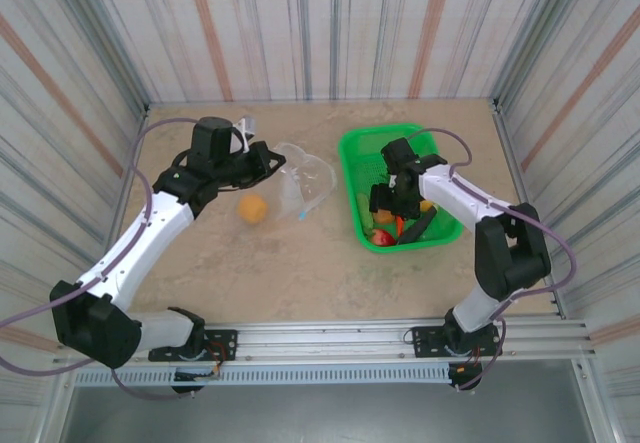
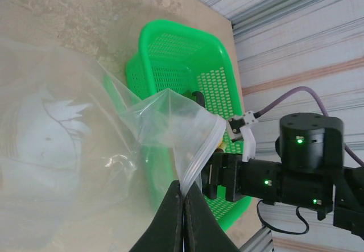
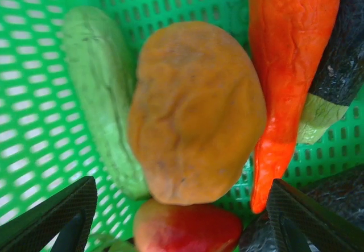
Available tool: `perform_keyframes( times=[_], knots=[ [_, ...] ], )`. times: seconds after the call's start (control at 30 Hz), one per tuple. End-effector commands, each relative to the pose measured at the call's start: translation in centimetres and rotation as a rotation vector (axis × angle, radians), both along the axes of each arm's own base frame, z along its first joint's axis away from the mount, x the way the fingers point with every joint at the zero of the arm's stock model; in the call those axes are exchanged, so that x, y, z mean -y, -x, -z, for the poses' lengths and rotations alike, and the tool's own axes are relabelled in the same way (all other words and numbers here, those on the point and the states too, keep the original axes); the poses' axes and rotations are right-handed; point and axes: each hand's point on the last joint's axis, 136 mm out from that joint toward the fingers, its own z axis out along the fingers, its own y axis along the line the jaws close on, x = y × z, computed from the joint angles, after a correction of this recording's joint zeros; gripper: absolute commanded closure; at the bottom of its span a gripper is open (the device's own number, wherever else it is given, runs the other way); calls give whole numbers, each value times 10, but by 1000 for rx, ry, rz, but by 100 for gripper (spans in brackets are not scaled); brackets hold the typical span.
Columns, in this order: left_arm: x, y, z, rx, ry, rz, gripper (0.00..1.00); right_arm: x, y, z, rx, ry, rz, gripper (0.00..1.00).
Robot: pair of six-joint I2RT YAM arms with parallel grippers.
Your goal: Place the food in the zip-top bag and seal the zipper
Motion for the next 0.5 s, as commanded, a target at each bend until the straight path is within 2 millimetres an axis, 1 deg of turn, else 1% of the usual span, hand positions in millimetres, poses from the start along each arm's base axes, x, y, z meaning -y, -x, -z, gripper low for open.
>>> perform_keyframes(
  times=[0.0, 0.13, 0.27, 0.33, 0.47],
  knots=[
    [1, 0, -13, 76, 1, 7, 100, 9, -15, -5, 26, 56, 44, 18],
    [4, 2, -16, 81, 0, 20, 100, 8, -24, 6, 7, 70, 43, 18],
    [1, 2, -13, 60, -16, -5, 100, 12, -33, 20, -15, 85, 46, 20],
    [3, 2, -14, 56, -6, 4, 100, 13, -34, 25, -27, 86, 51, 21],
    [7, 5, -18, 65, 8, 31, 100, 9, -34, 35, -51, 64, 43, 25]
  ],
)
